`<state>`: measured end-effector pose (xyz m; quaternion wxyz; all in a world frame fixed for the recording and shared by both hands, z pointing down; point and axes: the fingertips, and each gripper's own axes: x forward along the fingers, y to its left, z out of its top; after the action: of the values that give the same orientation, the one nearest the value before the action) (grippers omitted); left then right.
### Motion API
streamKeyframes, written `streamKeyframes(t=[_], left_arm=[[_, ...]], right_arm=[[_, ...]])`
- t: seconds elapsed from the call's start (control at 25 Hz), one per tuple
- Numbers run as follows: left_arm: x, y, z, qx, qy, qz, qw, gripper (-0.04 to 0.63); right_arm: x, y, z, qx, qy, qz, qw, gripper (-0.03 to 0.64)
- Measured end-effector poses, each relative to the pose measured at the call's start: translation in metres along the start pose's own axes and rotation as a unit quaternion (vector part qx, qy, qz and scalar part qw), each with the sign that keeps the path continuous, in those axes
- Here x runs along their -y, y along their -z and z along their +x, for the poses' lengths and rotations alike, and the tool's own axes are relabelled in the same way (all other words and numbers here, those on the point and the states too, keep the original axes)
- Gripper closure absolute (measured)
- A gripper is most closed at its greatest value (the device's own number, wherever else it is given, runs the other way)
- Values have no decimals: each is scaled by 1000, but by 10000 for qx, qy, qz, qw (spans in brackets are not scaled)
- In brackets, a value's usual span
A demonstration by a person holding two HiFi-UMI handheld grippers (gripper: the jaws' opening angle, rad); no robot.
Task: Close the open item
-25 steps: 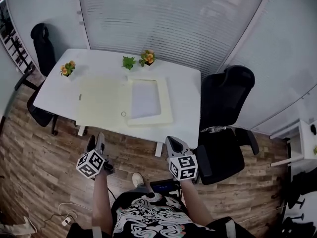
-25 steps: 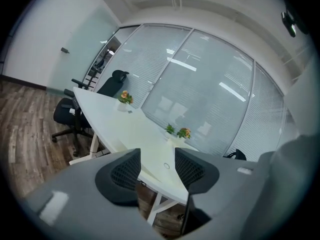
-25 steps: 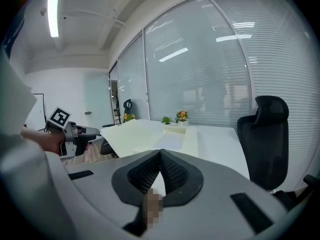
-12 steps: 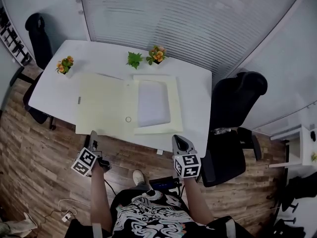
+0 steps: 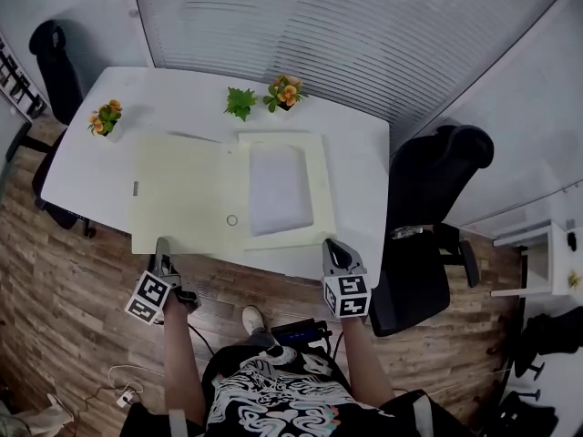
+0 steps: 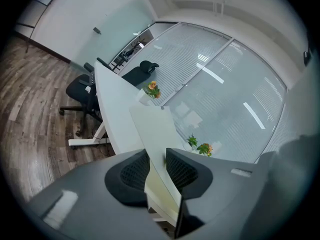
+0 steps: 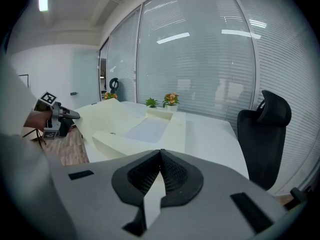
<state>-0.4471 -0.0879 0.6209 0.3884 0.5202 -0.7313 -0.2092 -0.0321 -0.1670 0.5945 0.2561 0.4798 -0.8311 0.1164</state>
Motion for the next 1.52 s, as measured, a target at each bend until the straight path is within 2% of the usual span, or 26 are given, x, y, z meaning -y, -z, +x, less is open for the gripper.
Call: streamKeyframes(t=[0.28,0.44,0.56,0.64,0.72,0.84,1.08,1.52], left_arm=[[-1,2,1,-43,68,-51,10000,539],[-2,1,3,-78,145,-155,9997,549],[-3,1,2,-107,161,-169,9997,552],[-3,0,2,-109,178,-165,9996,553],[-3,0,3,-105,178,-149,9997,555],[-1,-1,3,-94,162,-129,9997,560],[9,-3,-1,-59,182,49,9998,571],[37,-10,-8,149,159,375,9991,584]], right_arm=[[16,5,8,-37,170,-139,9998,614],[12,8,14,-57,251,-789,9966,614],[10,9,13,38,248,-985,9948,615],[10,9,13,175,189,-841,9961,615],[12,9,14,298,93,-465,9984,615],[14,11,16,315,-6,-125,9994,615],[14,10,15,232,-291,-94,9993,615],[14,10,16,238,-504,-102,9984,615]])
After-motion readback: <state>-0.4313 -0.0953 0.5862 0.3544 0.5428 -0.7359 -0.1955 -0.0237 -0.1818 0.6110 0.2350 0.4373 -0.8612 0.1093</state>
